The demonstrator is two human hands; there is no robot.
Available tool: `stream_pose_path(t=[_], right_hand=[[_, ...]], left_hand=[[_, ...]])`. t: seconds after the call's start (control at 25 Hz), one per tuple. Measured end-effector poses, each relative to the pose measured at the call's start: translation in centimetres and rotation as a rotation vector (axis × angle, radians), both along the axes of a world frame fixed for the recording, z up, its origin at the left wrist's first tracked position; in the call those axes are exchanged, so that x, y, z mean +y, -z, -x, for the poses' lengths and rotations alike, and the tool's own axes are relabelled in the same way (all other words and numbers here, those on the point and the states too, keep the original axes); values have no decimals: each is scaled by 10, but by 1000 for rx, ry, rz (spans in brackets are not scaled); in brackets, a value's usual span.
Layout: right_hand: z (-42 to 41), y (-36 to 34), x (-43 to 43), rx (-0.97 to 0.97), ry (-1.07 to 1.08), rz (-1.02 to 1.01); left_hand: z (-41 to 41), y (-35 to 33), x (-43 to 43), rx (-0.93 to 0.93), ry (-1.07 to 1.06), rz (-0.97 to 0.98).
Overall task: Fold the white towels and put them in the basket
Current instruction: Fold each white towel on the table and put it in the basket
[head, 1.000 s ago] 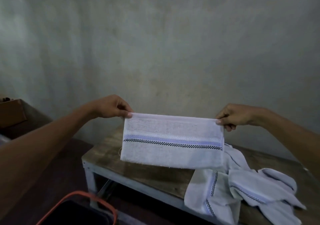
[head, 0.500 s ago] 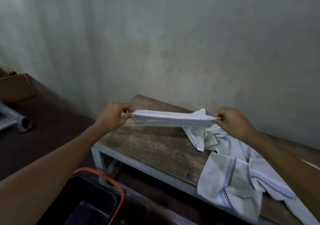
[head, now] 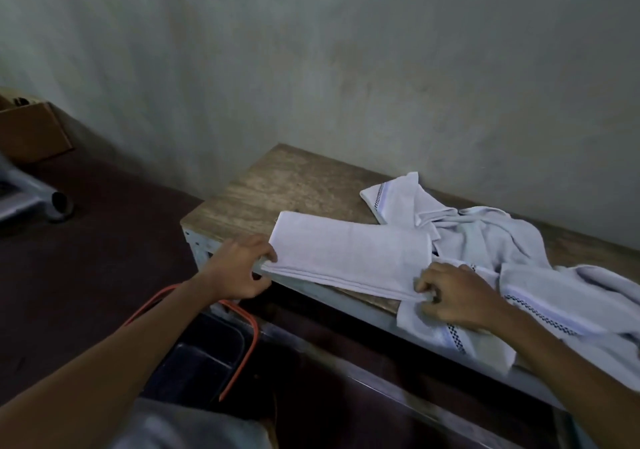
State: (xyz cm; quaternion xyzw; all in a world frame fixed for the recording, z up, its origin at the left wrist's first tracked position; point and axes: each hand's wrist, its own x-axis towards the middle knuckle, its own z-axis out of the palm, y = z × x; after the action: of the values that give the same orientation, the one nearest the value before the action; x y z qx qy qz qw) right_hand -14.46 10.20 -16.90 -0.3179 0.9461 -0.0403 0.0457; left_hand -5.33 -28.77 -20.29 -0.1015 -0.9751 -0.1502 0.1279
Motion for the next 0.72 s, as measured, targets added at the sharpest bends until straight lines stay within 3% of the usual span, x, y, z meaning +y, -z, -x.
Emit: stream_pose_path(t=[0.12,0.24,0.36,0.48,0.6,0.72], right_hand=[[7,-12,-32,235,72,109],[17,-2,-89,267,67,218],[27,24,-119,150,53,23],[37,48,-101,66,132,-76],[43,53,-73,195,201,-80],[50,43,-44,153,303,-135]], left_hand=[[12,-8,26,125,-22,-50],[49,-11,69,-4,-128,-51],[73,10,89,-236,-222,76],[71,33,76,-202,-270,140],[69,31,63,-218,-305,115],[66,25,51,-303,-352,84]])
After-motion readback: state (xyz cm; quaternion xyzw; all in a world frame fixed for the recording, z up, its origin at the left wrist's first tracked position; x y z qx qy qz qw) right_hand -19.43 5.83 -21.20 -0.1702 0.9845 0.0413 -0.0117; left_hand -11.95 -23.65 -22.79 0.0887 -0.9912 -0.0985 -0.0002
